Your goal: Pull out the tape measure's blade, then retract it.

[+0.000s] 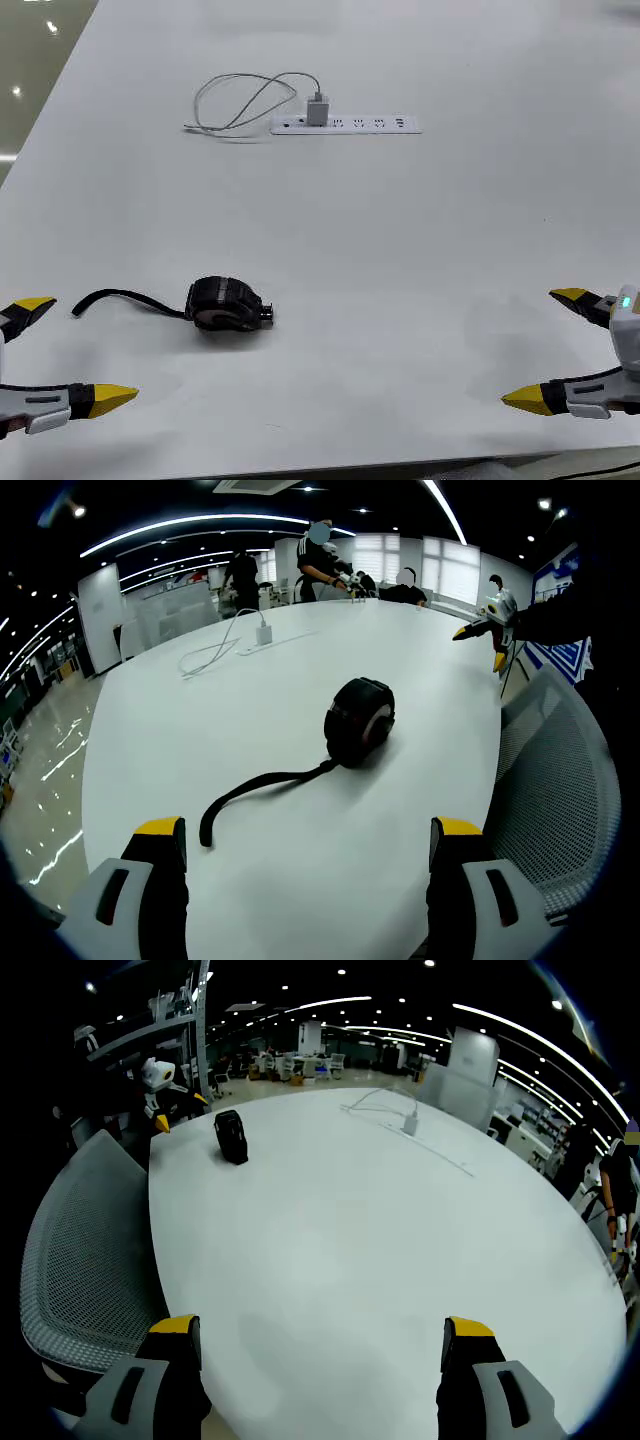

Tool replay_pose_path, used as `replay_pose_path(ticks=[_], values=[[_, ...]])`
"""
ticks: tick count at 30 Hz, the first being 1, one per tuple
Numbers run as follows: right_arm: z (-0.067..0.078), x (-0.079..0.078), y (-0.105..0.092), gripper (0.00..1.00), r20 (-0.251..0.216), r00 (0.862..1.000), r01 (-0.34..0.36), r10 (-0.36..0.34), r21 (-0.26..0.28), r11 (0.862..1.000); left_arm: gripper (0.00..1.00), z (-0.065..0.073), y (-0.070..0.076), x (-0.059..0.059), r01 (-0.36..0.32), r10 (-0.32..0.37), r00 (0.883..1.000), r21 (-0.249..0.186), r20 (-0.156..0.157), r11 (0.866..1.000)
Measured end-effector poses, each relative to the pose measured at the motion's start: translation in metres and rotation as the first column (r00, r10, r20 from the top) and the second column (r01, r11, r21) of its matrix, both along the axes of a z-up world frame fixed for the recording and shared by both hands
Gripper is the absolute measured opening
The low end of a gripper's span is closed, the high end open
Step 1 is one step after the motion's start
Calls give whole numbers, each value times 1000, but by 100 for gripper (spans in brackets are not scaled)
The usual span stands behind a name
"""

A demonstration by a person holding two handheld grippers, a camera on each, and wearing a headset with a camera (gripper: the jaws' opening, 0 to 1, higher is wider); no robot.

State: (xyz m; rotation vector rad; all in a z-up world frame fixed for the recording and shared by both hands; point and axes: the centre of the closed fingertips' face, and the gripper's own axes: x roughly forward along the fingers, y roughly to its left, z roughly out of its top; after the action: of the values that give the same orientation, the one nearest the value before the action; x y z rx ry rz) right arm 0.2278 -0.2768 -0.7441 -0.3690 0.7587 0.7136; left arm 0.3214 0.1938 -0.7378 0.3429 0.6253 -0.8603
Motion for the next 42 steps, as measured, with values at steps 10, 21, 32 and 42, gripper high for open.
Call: replay_pose_path(ticks=[10,21,32,42], values=[[3,0,3,99,14,1000,26,-27,34,999,99,6,-10,4,-2,2,1000,-39,-8,999],[3,3,0,99,12,1000,20,-21,15,1000,99,3,-13,-5,39,-40,999,-25,-31,999],[11,12,9,99,-1,1000,5,-5,19,1000,99,2,-29,0,148,-148,989,32,-24,988],[19,29,18,99,14,999,-37,37,10,999,99,12,-46,14,232,-230,972,70,-42,970]])
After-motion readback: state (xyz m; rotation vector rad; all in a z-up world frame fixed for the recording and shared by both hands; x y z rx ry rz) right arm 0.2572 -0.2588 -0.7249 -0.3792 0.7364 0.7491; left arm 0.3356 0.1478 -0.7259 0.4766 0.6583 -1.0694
